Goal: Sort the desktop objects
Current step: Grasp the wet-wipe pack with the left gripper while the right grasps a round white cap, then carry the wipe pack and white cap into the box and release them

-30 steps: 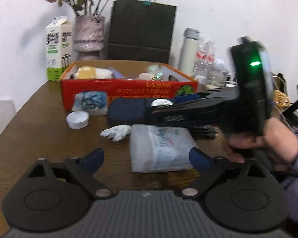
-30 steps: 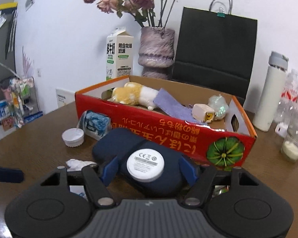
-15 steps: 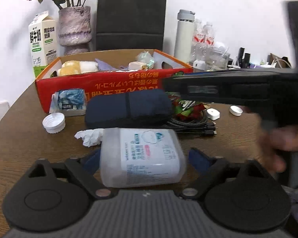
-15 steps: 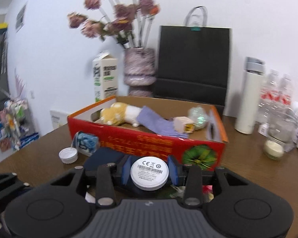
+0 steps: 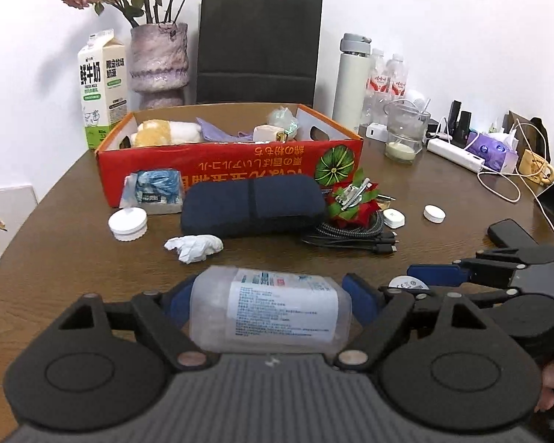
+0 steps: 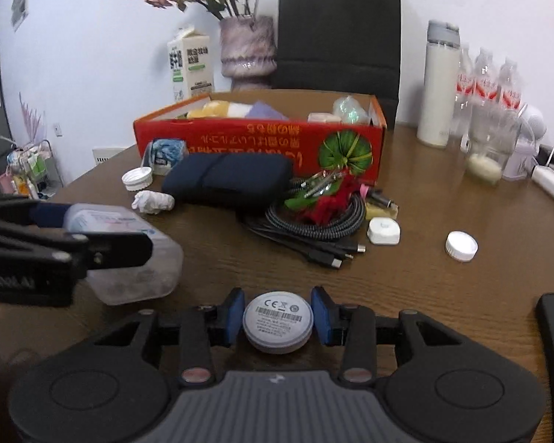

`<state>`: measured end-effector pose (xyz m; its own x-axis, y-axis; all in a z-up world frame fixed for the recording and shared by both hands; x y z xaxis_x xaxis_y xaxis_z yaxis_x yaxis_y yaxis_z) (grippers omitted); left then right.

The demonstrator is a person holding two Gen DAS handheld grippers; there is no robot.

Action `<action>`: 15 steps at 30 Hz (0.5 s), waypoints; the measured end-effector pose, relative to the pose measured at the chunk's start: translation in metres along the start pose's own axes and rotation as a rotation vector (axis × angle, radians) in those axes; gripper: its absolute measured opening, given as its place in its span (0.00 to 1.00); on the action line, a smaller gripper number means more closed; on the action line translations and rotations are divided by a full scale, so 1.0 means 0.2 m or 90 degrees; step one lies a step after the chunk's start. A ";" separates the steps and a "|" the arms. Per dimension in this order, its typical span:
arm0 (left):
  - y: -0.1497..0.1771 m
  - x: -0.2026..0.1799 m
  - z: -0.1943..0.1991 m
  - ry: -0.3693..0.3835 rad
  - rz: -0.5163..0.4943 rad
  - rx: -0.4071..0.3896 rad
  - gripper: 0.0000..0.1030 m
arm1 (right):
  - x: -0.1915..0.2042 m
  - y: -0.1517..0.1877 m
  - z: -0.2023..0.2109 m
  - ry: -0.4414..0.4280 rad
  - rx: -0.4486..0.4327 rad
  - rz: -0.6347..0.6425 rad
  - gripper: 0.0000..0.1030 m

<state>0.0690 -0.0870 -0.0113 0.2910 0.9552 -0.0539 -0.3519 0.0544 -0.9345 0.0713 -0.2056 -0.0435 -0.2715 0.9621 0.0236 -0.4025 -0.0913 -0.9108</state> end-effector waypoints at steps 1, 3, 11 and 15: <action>0.00 -0.01 0.02 0.001 -0.004 -0.001 0.82 | 0.01 0.00 0.01 0.000 -0.001 0.003 0.38; 0.01 -0.02 0.05 0.005 -0.008 -0.003 0.82 | 0.02 0.01 0.02 0.008 -0.001 0.014 0.38; 0.08 -0.04 0.11 0.020 -0.011 0.007 0.82 | 0.00 0.04 0.09 0.013 -0.005 0.012 0.41; 0.12 -0.05 0.08 0.017 -0.016 0.021 0.83 | 0.01 0.05 0.09 0.003 -0.009 0.010 0.37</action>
<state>0.0431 -0.0904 -0.0275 0.3238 0.9453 -0.0406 -0.3736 0.0883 -0.9234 0.0510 -0.2083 -0.0446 -0.2735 0.9619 0.0081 -0.3864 -0.1022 -0.9166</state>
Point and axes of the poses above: each gripper's, at about its wrist camera, not at the fingertips, and z roughly against the way its jaws point, x to its left, y to its underside, the point moved 10 cm from there along -z, roughly the way its jaws point, and after that the axes turned 14 degrees about -x, right-handed, at the moved point
